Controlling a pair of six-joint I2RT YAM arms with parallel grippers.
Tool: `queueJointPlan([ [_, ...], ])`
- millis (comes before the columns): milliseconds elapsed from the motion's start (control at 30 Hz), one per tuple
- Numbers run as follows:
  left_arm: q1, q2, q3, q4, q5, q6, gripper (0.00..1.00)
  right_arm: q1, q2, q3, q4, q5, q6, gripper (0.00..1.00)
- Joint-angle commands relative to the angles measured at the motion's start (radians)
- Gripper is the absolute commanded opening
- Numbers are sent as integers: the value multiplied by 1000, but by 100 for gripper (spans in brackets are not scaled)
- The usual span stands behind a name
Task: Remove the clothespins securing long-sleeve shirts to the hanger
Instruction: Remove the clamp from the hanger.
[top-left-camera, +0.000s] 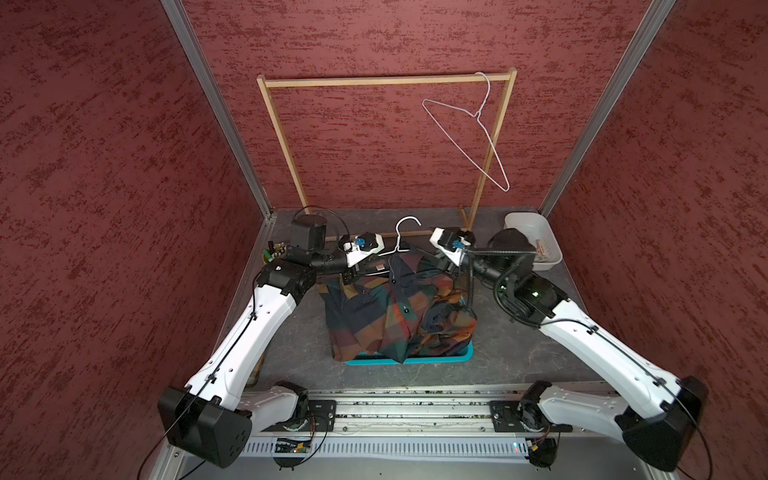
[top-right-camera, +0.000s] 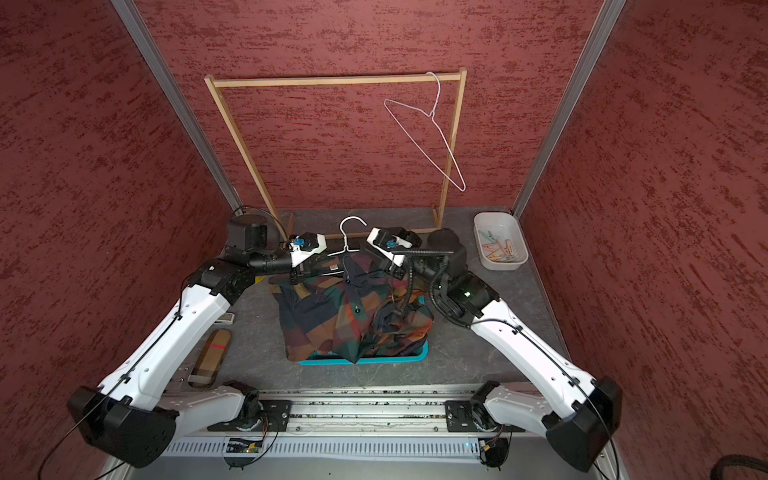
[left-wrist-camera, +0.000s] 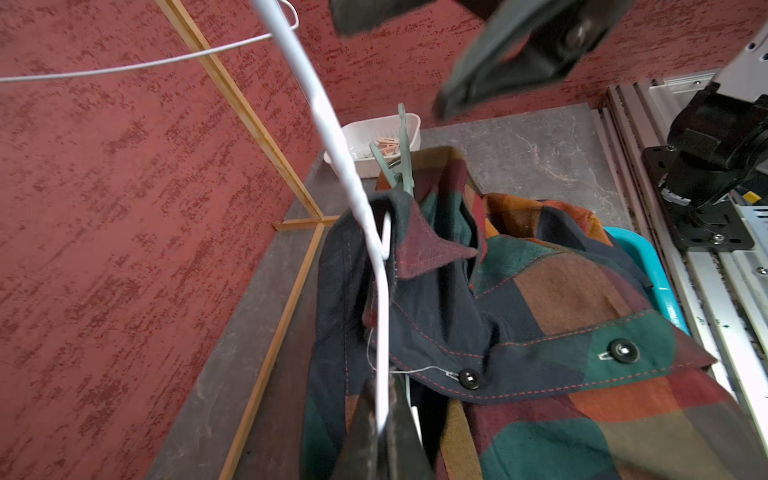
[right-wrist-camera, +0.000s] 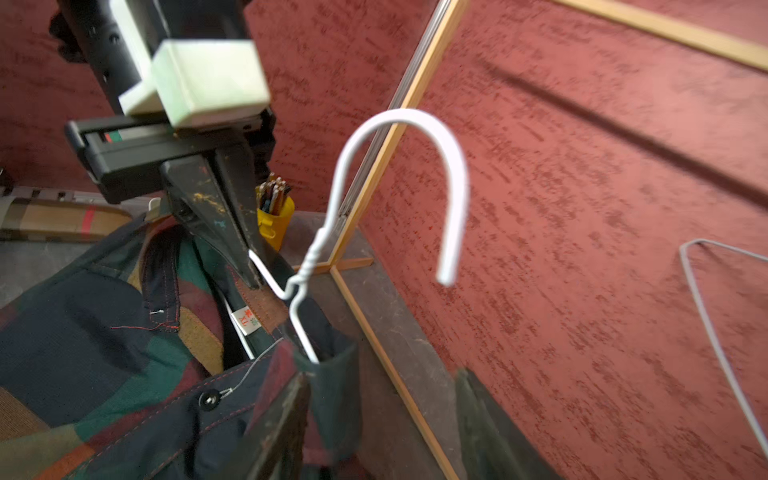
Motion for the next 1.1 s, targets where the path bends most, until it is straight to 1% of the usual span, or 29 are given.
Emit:
queueJointPlan([
  [0, 32, -33, -45, 177, 55, -16, 0, -110, -72, -80, 121, -229, 177, 62],
  [33, 52, -40, -57, 202, 93, -33, 0, -147, -92, -109, 150, -281, 220, 64],
  [67, 75, -49, -68, 217, 131, -40, 0, -179, -110, -140, 184, -319, 258, 71],
  [133, 115, -66, -99, 248, 209, -41, 0, -232, -134, -193, 243, -391, 321, 72],
  [233, 150, -89, -140, 315, 253, -75, 0, -301, -155, -267, 359, -497, 424, 73],
  [300, 165, -97, -153, 324, 261, -82, 0, -342, -156, -317, 484, -581, 510, 74],
  [367, 176, -111, -173, 343, 269, -87, 0, -379, -133, -355, 597, -652, 594, 74],
  [433, 179, -130, -204, 384, 282, -95, 0, -393, -97, -363, 656, -695, 636, 74],
  [533, 181, -147, -237, 429, 284, -113, 0, -395, -46, -350, 696, -735, 654, 74],
  [733, 179, -150, -255, 456, 287, -127, 0, -394, 40, -306, 764, -790, 692, 73],
  [900, 173, -156, -254, 458, 291, -129, 0, -395, 103, -278, 827, -801, 729, 73],
  [1067, 168, -159, -248, 447, 288, -119, 0, -394, 156, -238, 849, -801, 751, 73],
])
